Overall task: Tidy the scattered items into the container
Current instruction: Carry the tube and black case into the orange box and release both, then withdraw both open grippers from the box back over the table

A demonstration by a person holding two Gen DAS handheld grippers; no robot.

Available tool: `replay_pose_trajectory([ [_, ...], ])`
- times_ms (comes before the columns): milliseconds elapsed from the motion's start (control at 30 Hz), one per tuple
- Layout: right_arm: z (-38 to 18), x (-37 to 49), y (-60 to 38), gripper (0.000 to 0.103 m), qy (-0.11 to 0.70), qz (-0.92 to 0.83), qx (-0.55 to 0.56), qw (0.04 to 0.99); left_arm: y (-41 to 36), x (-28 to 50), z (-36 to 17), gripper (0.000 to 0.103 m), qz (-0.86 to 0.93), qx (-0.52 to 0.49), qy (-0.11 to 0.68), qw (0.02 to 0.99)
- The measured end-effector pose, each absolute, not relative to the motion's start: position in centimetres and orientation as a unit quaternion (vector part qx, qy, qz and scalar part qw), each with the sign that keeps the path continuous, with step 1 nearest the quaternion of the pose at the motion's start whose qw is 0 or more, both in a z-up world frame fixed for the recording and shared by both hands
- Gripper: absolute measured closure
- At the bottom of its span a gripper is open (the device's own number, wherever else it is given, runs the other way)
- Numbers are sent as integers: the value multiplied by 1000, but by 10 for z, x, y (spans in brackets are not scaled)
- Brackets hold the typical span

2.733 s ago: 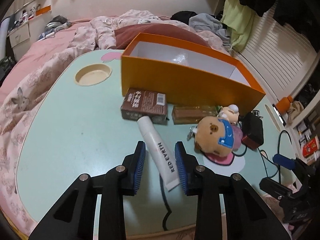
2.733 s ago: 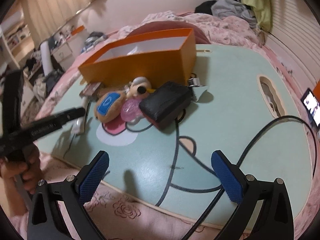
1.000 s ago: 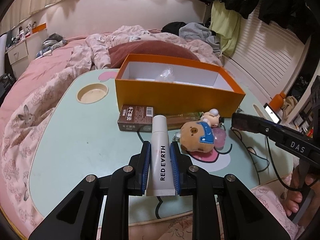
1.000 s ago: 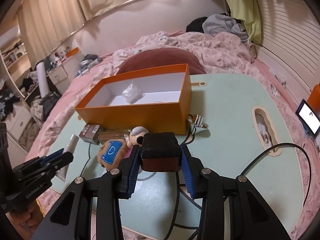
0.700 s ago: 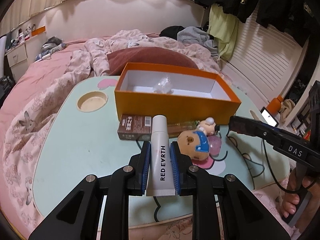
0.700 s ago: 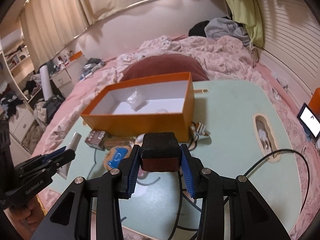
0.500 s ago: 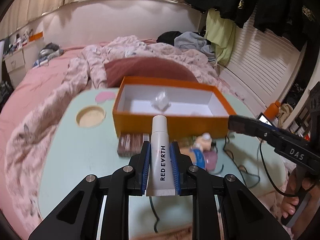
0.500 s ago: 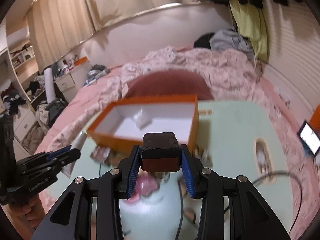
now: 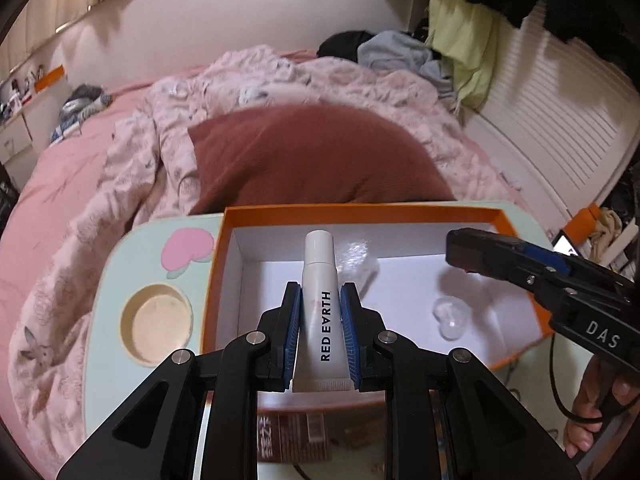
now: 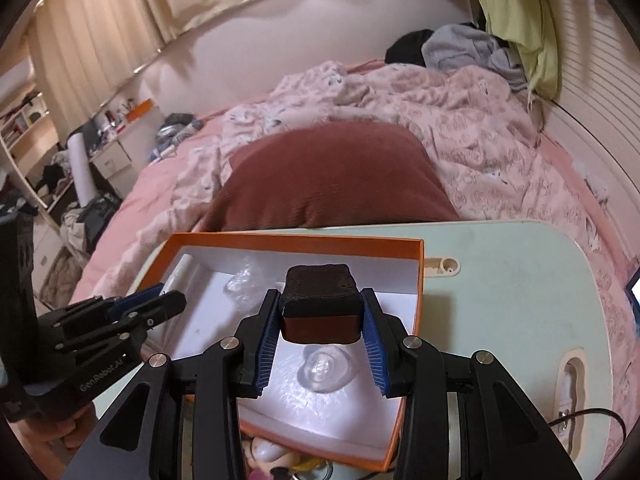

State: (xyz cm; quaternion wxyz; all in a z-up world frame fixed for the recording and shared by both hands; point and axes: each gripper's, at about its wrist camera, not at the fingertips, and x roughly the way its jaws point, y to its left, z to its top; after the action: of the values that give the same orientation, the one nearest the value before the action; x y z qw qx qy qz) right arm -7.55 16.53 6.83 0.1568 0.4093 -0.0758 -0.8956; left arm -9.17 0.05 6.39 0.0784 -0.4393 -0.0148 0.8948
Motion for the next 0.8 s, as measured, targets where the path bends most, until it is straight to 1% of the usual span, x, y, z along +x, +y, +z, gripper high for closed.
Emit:
replay_pose_trajectory([
  [300, 65, -76, 166, 63, -73, -900, 405, 144, 1, -89, 65, 80, 893, -442, -25, 84],
  [333, 67, -74, 166, 62, -73, -901, 403, 144, 1, -87, 67, 76, 895, -438, -23, 81],
  [367, 69, -72, 167, 59, -72, -902, 399, 144, 0, -84, 69, 74, 897, -434, -22, 80],
  [467, 81, -56, 169, 56, -65, -910, 383, 143, -5, -73, 78, 62, 902, -424, -31, 76],
  [533, 89, -43, 169, 53, -57, -914, 375, 147, -9, -62, 85, 50, 905, -416, -43, 81],
  [600, 96, -21, 167, 45, -43, -918, 363, 153, -13, -44, 92, 41, 909, -405, -50, 85],
  [700, 97, 13, 164, 40, -26, -919, 359, 163, -15, -11, 98, 34, 913, -398, -43, 83],
  [800, 84, 45, 163, 37, -14, -905, 382, 185, -19, 21, 91, 32, 913, -397, -46, 82],
])
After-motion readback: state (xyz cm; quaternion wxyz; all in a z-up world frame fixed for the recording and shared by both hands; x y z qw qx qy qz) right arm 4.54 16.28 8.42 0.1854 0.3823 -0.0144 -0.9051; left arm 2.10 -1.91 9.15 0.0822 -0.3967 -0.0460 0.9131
